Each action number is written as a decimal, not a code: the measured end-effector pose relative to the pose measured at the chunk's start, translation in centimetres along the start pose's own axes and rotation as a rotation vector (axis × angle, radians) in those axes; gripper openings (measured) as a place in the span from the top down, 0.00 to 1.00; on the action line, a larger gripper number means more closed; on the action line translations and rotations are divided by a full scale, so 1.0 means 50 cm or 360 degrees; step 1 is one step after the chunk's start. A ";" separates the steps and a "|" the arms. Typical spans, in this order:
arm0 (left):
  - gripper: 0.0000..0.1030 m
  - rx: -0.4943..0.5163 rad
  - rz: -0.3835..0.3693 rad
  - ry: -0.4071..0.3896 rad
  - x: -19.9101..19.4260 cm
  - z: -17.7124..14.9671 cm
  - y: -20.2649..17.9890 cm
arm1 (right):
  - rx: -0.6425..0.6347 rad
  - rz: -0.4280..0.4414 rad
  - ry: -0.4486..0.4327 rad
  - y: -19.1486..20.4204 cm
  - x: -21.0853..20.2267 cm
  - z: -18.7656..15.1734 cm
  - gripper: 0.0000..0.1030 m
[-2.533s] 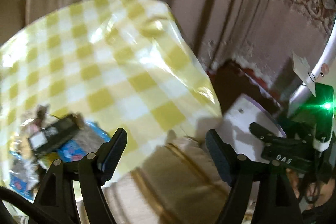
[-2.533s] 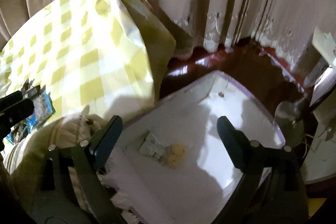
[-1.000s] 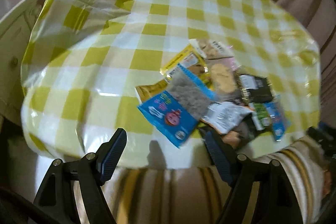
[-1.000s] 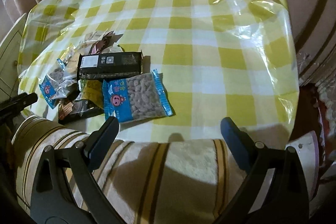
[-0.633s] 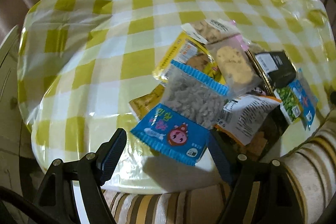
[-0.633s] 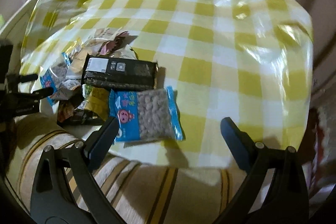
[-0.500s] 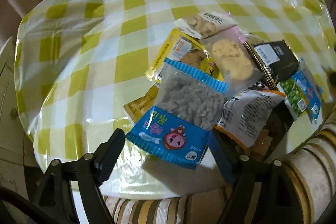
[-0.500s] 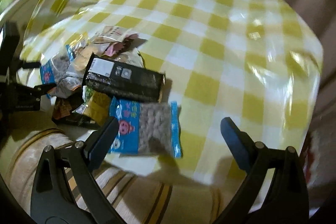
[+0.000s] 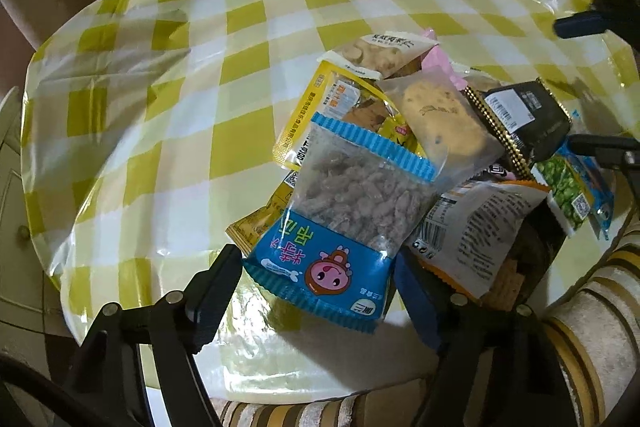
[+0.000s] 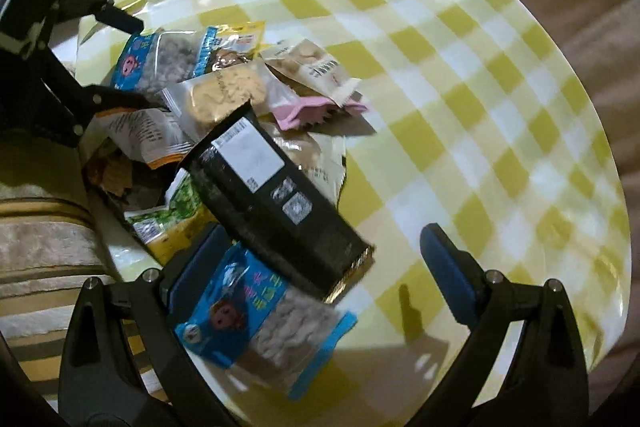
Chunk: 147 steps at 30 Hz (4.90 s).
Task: Organize snacks
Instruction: 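Grasp the black rectangular packet with the right tool while the left tool grasps the blue seed bag, then carry both packets to the white box and open both tools to release them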
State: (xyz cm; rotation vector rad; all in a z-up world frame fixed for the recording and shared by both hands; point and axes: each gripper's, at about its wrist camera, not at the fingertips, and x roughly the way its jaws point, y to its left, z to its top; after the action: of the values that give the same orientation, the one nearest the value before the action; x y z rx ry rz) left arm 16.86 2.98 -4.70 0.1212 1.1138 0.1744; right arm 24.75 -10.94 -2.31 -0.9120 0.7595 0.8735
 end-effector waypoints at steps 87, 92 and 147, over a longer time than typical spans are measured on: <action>0.52 -0.0002 -0.0227 -0.0264 -0.058 0.015 0.070 | 0.1122 -0.0023 -0.0109 -0.175 -0.055 -0.140 0.45; 0.52 -0.0021 -0.0152 -0.0283 -0.085 0.016 0.053 | 0.1156 -0.0060 -0.0130 -0.150 -0.091 -0.149 0.45; 0.52 0.0928 -0.0919 -0.0351 -0.298 0.072 -0.631 | 0.2096 -0.0491 0.0222 -0.091 -0.313 -0.740 0.45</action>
State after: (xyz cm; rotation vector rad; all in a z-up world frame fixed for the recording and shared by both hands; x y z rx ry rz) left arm 16.18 -30.95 4.20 0.3223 0.9115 -0.6705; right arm 15.10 -50.21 -2.86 0.1099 1.0485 -0.0701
